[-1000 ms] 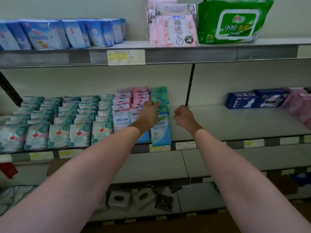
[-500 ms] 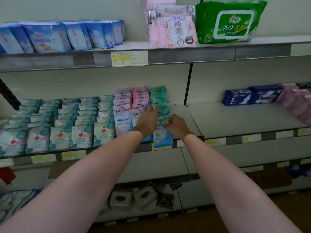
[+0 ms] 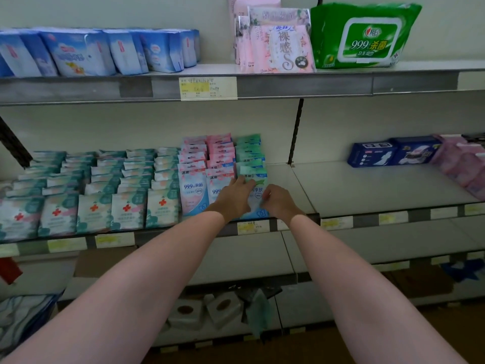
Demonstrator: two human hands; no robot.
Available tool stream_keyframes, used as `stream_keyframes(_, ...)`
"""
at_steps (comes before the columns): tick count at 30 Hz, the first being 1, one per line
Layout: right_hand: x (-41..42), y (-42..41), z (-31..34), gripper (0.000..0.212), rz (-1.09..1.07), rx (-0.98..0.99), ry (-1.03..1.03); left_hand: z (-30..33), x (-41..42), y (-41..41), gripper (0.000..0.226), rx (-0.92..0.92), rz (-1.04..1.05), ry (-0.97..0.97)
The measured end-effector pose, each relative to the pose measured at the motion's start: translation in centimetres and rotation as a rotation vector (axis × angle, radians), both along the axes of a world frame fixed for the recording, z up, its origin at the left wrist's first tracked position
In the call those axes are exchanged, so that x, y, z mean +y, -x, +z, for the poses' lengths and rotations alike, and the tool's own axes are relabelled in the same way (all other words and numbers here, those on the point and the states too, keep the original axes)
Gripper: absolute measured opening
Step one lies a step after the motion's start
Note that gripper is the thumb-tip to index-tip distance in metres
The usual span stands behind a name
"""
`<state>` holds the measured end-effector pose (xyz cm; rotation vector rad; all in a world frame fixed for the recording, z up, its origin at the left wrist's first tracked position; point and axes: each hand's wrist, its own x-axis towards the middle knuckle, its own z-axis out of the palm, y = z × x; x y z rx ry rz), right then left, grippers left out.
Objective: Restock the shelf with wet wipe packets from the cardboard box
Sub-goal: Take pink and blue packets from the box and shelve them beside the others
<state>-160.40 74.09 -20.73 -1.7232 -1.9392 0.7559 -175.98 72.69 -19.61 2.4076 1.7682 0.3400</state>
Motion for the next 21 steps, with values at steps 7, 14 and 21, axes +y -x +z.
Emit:
stream_keyframes(7, 0.6, -0.7, 0.3, 0.003, -0.022, 0.006, -0.034, 0.8, 0.3, -0.1, 0.060, -0.003, 0.049, -0.024)
stream_keyframes(14, 0.3, -0.6, -0.3, 0.004, 0.001, 0.009, -0.050, 0.1, -0.4, 0.2, 0.047, 0.012, 0.072, -0.005)
stream_keyframes(21, -2.1, 0.1, -0.6, 0.014, -0.028, -0.004, -0.040, -0.3, -2.1, 0.9, 0.037, -0.001, 0.036, 0.007)
